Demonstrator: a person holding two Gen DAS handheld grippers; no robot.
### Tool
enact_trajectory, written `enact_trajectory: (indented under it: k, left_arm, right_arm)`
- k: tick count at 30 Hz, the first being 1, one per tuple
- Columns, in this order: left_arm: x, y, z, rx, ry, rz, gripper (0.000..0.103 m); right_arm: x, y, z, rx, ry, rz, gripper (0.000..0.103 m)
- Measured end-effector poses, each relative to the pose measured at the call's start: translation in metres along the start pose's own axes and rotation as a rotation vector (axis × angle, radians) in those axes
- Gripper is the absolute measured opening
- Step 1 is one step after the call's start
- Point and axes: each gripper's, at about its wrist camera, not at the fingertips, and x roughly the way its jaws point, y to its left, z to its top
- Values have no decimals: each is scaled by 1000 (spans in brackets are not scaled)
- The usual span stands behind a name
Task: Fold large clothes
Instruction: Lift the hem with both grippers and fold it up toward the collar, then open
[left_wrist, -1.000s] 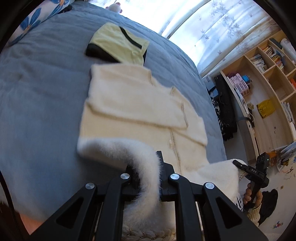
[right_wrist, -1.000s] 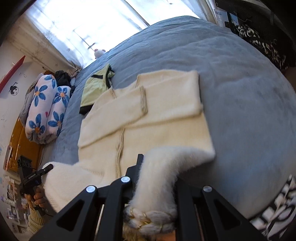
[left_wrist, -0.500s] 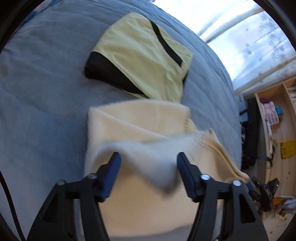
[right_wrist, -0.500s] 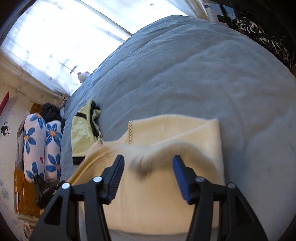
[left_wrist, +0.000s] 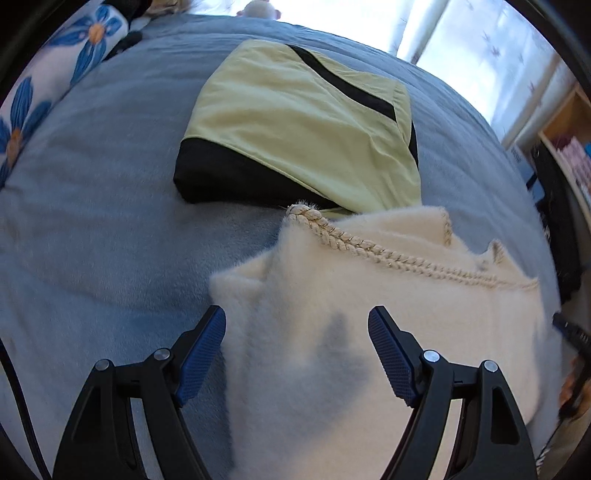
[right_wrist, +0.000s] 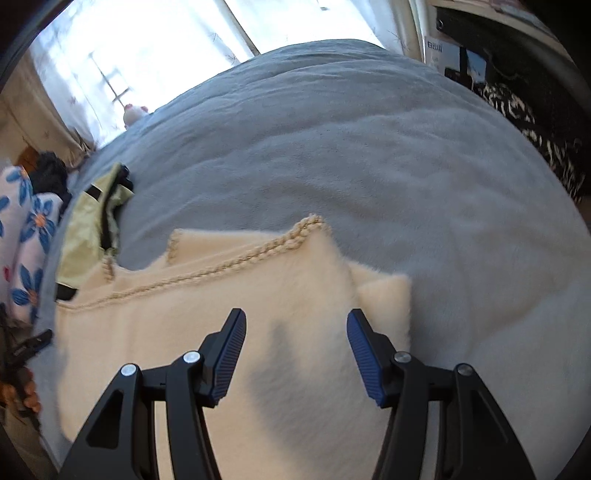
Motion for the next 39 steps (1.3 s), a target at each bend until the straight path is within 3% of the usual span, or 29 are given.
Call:
enact_trajectory:
  k: [4, 9, 14, 16, 17, 18, 19, 24, 28, 32, 35, 39]
  left_arm:
    - [16, -4, 4, 36, -10, 15, 78]
    - [25, -1, 7, 21, -35, -37, 64]
    - [31, -6, 11, 62, -82, -31, 46]
    - [32, -11, 13, 84, -102, -9, 34]
    - [32, -13, 13, 96, -108, 3, 20]
    - [32, -16, 13, 110, -119, 28, 12]
    - [32, -20, 13, 124, -129, 50, 10]
    - [9, -30, 8, 137, -205, 75, 7]
    - [-26, -36, 13, 121, -255, 27, 6]
    - [-46, -45, 24, 115, -284, -18, 6]
    - [-42, -53, 35, 115, -314, -8, 6]
    - [8, -41, 45, 14, -238, 26, 6]
  right_arm:
    - [25, -7, 10, -19, 12, -6, 57]
    - [50, -15, 22, 8, 40, 16, 57]
    - [62, -15, 23, -9, 26, 50, 54]
    - [64, -10, 22, -30, 12, 34, 34]
    - [64, -6, 20, -48, 2, 12, 27]
    - [63, -3, 19, -64, -13, -18, 11]
    - [61, 1, 17, -77, -29, -38, 10]
    - [16, 6, 7, -58, -181, -54, 8]
    - [-39, -2, -1, 20, -268, -20, 7]
    - [-81, -2, -3, 52, -358, -68, 7]
    - [-76, -2, 5, 71, -368, -120, 7]
    - [-10, -11, 18, 85, -247, -192, 7]
